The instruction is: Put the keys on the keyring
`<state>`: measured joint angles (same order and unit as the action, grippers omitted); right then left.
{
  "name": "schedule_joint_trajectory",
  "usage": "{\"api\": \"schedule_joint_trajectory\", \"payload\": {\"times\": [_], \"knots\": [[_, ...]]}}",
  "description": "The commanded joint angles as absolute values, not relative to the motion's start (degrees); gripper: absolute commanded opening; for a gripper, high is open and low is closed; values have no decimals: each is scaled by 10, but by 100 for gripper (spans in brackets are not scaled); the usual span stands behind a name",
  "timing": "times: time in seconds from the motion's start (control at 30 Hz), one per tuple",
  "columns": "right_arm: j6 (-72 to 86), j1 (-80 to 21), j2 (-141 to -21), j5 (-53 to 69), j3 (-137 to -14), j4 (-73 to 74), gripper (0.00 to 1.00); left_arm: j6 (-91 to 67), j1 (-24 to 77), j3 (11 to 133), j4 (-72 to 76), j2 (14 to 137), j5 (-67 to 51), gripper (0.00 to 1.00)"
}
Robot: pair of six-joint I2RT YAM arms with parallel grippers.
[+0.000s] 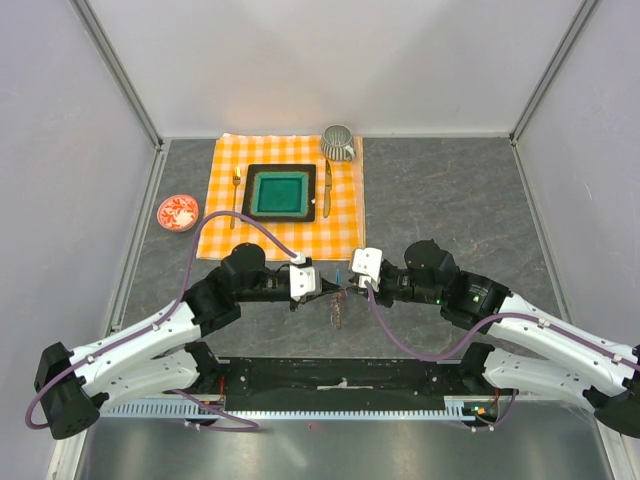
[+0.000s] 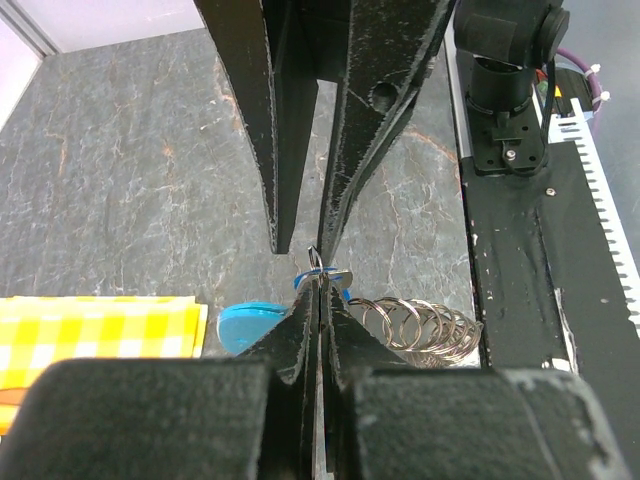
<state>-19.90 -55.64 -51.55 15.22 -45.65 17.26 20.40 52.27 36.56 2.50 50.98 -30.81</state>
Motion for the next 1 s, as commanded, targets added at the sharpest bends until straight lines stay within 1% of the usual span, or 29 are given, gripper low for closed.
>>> {"api": "schedule_joint_trajectory", "payload": {"times": [0.0,0.1,0.13,0.2,0.23,0.97], "knots": [[-207,-555,-517,170,-467,162,25,209,525,380,59,505,-333,2],[-207,-555,-518,175,-468,162,17,210,525,381,60,506,-333,2],[-207,-555,-518,176,-469,163,11,209,525,381,59,506,-333,2],[-207,-555,-517,177,-471,163,5,209,525,381,58,506,-334,2],[-207,-555,-516,176,-475,163,0,209,525,381,57,506,-334,2],[-207,-555,-525,190,-508,185,0,220,530,413,-13,544,-308,2]]}}
